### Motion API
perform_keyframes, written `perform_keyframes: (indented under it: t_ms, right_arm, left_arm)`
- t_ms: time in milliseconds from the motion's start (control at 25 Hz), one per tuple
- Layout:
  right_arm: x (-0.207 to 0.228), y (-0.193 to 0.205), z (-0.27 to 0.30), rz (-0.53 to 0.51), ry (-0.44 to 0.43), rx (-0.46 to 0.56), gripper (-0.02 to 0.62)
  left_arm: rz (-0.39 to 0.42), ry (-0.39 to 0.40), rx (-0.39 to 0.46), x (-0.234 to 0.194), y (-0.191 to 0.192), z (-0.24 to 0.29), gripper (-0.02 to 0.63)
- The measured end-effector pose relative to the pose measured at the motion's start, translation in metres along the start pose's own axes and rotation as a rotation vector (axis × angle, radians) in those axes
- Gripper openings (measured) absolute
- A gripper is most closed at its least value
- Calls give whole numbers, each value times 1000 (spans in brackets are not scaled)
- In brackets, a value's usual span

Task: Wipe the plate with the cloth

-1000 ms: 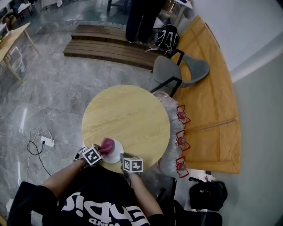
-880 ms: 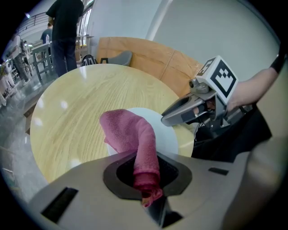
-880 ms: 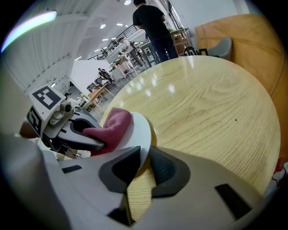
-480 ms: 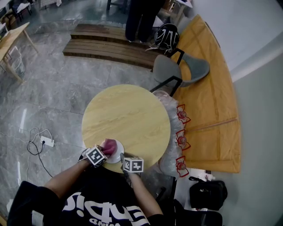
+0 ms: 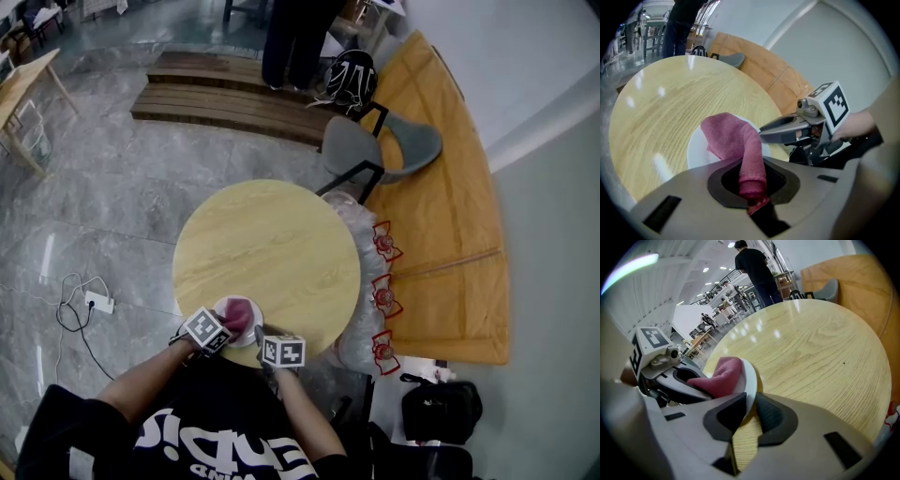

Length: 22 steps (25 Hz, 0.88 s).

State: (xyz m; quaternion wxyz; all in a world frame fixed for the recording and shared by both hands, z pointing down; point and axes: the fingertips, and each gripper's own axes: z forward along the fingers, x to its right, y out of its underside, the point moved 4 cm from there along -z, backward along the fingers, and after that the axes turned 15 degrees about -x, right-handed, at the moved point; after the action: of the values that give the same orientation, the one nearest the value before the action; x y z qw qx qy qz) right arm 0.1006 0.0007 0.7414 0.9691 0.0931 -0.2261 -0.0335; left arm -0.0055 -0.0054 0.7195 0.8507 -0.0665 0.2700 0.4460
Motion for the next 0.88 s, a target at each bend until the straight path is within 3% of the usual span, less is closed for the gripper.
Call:
perform_keyframes:
  t_ms: [280, 400, 560, 760, 880]
  right_arm:
    - [1, -1, 0, 10, -1, 8, 71]
    - [1, -1, -1, 21, -6, 13, 71]
    - [1, 1, -7, 37, -3, 25, 71]
    - [-6, -7, -36, 4, -34, 68, 71]
    - [-18, -22, -69, -21, -66, 146, 71]
  left_arm:
    - [-5, 31, 20, 4, -1, -8, 54]
    - [-28, 84, 42, 10, -3, -6, 54]
    - [-51, 150, 131, 17, -12, -25, 54]
    - [-71, 154, 221, 17, -20, -66, 54]
    - [-80, 158, 329, 23, -31, -106, 54]
